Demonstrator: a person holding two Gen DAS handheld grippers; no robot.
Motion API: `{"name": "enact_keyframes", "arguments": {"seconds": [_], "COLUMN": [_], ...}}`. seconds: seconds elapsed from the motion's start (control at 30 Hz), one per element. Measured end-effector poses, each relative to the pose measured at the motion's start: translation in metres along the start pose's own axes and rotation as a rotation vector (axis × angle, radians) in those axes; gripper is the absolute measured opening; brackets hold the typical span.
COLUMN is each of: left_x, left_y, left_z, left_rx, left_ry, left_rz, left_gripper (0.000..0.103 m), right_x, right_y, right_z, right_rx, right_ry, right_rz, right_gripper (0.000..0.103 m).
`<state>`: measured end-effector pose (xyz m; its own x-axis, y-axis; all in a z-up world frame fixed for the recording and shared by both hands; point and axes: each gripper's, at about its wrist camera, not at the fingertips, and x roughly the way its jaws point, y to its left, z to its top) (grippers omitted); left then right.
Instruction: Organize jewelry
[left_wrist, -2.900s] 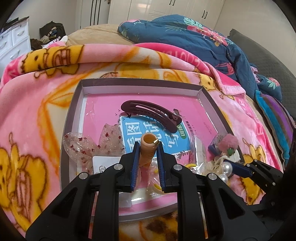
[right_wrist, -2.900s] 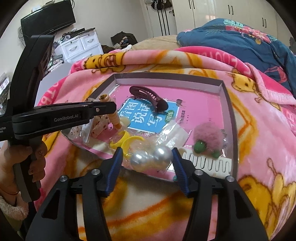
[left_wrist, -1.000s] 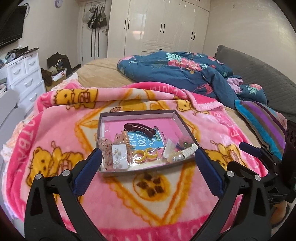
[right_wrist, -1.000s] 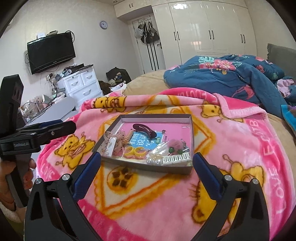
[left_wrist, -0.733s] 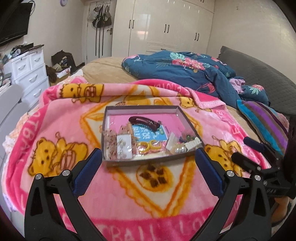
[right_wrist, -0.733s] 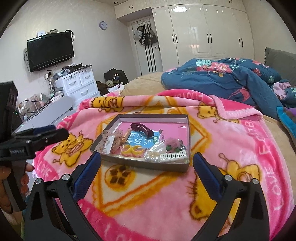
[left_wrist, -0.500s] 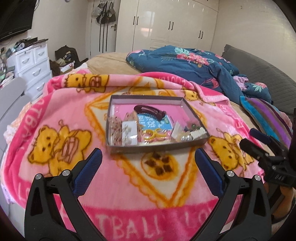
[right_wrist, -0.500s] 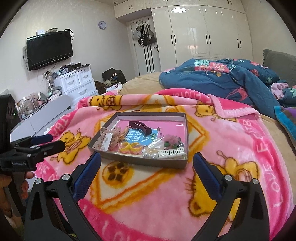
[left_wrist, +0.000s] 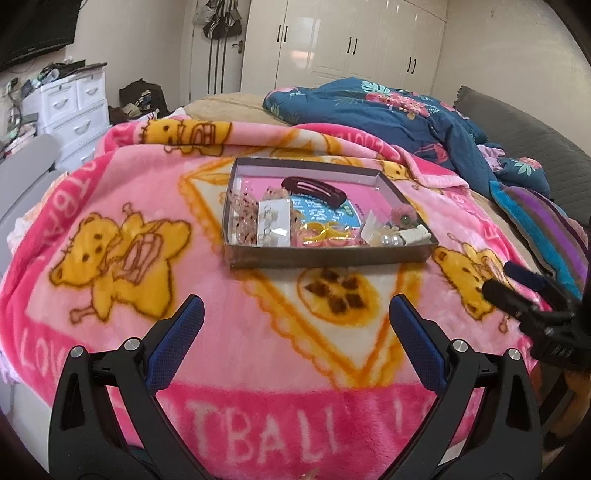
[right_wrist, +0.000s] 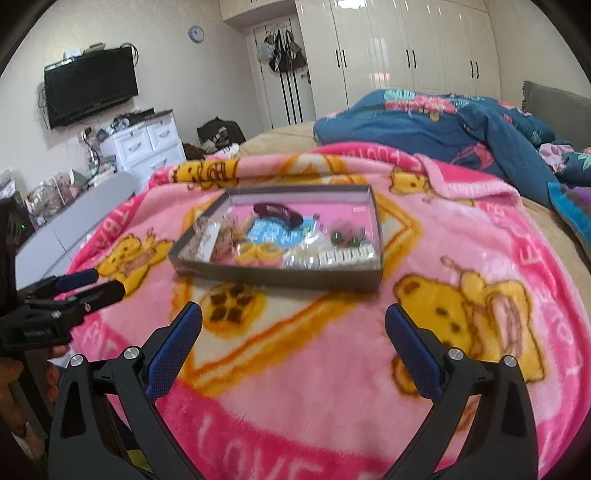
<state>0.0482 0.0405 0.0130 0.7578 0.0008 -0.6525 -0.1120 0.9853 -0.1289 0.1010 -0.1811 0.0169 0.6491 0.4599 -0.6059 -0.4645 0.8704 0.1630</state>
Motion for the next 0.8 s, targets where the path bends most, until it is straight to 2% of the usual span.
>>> {"name": "enact_keyframes", "arguments": {"seconds": [0.17,0.8], "left_x": [0.003,0.004], "left_y": [0.001,0.001], "left_z": [-0.004,-0.01], "left_rx": [0.006,-0.002], "left_ry": [0.01,0.025], "left_rz": [0.002,0.021], "left_gripper": [0.094,0.094], "right_x": [0.013,0.011], "right_y": [-0.001,-0.003], "right_z": [-0.013,-0.013], "right_rx": [0.038,0.044], "right_ry": [0.047,0.047], "right_rz": [-0.003,-0.013], "right_gripper": [0.099,0.099]}}
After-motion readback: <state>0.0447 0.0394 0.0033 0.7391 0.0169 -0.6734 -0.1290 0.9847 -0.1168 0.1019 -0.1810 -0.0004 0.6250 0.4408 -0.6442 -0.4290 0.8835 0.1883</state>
